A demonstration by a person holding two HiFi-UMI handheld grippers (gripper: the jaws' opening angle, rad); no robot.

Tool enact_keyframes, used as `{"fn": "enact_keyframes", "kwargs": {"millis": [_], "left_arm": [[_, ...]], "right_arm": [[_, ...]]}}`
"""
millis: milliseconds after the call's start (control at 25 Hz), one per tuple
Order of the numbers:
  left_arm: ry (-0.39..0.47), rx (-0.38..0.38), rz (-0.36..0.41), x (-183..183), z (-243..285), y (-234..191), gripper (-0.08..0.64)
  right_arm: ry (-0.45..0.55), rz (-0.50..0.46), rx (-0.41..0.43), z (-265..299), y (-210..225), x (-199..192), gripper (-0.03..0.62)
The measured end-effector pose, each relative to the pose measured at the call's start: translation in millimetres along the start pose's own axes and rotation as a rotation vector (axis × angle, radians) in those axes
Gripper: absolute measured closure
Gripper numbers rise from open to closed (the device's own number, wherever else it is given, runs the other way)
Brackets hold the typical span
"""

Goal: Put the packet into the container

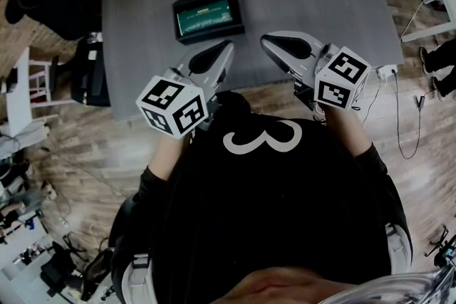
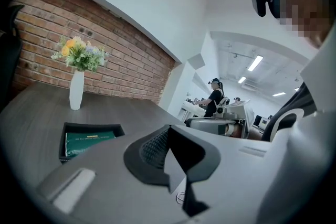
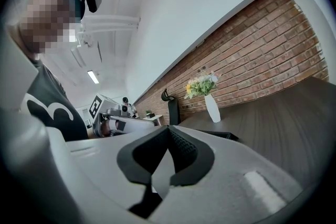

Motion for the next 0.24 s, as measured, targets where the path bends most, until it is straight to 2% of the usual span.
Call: {"fn": "enact_keyframes", "kwargs": {"millis": [240], "left_arm": [[-0.009,0.004,0.014,-0.9,2.2,1.8,0.548]], "right_arm": [[-0.014,0.003,0.001,-0.8,-1.0,0.1,0.592]]}}
Point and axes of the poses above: the fingertips, and each gripper's own axes: z forward along the fingers, y to its right, x out of its top, the point moved 1 cm from there along -z, backward along the fingers, and after that the axes turned 8 degrees about z, right-handed, at the moved point
